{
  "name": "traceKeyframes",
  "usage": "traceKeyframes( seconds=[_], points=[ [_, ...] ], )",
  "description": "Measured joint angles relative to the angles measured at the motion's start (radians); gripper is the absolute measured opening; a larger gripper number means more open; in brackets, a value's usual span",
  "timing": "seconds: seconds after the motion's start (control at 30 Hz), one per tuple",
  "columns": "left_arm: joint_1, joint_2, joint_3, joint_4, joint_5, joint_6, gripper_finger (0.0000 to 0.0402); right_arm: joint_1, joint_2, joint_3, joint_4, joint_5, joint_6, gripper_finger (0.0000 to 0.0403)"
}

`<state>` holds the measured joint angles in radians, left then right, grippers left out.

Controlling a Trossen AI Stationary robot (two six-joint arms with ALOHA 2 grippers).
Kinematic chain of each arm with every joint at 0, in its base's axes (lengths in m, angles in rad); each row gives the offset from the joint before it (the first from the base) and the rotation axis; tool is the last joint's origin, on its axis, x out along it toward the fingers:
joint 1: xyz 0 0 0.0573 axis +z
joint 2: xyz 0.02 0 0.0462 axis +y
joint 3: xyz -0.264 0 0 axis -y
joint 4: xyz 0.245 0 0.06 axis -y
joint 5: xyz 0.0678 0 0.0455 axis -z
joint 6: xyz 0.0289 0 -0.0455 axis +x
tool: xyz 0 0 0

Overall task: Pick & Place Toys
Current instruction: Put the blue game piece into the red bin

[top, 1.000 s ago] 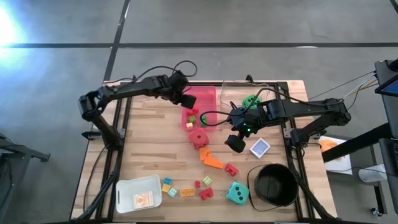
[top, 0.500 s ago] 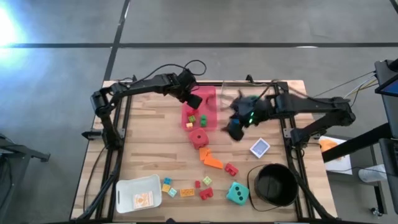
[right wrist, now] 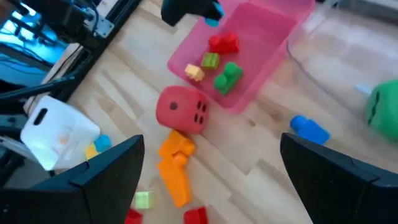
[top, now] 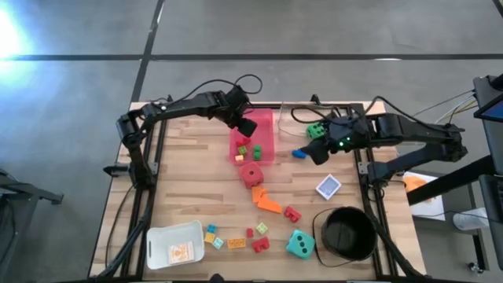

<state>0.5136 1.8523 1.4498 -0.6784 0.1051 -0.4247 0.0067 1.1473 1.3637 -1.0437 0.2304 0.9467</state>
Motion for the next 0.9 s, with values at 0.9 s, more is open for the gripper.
traceKeyframes(
  seconds=[0.9],
  points=[
    [-0.163,0.101,-0.045,0.014,-0.008,0.051,0.0135,0.0,-0.008,-0.044,0.011,-0.002,0.071,0.0367]
  ],
)
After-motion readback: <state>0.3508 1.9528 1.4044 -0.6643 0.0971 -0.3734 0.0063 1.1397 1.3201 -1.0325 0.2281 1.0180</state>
